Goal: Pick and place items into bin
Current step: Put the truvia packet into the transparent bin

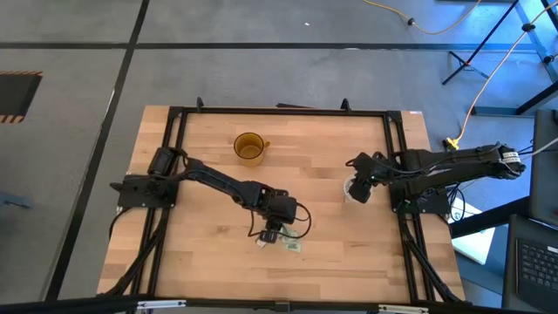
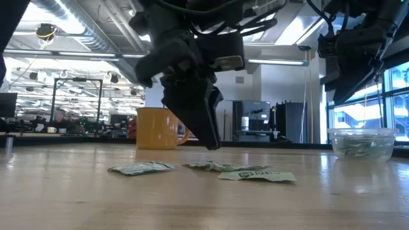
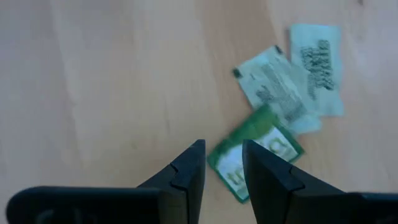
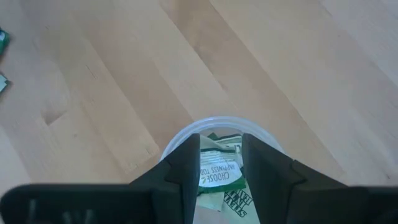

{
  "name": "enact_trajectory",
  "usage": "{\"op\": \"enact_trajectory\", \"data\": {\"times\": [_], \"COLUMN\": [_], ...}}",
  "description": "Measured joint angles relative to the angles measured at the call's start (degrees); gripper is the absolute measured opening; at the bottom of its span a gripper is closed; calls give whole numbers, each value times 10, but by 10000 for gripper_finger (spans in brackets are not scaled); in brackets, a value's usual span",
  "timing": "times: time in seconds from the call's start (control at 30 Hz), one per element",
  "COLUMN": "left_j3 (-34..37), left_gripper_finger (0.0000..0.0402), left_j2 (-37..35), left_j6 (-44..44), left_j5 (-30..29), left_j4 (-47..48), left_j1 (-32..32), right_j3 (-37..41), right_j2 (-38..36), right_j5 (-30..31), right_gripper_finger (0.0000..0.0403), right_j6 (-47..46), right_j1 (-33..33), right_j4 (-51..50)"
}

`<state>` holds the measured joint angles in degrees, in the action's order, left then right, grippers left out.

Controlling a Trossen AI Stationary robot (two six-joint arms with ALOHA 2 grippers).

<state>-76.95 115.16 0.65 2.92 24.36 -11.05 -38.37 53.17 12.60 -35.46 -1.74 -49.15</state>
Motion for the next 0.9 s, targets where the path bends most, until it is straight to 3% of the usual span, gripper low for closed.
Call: {"op": "enact_trajectory", "data": {"times": [0.4, 0.9], "left_j3": [12, 42], "left_gripper_finger": [126, 92], "left_j2": [2, 17], "left_j6": [-4, -32], "left_j5": [12, 17], "left_j4": [4, -47], "left_j1": [12, 19], "right_j3": [0, 0], "right_j2": [0, 0], "right_j5": [0, 0], "right_gripper_finger": [122, 122], "right_j6": [1, 1], "right_j1": [0, 0], "right_j4": [0, 0]}}
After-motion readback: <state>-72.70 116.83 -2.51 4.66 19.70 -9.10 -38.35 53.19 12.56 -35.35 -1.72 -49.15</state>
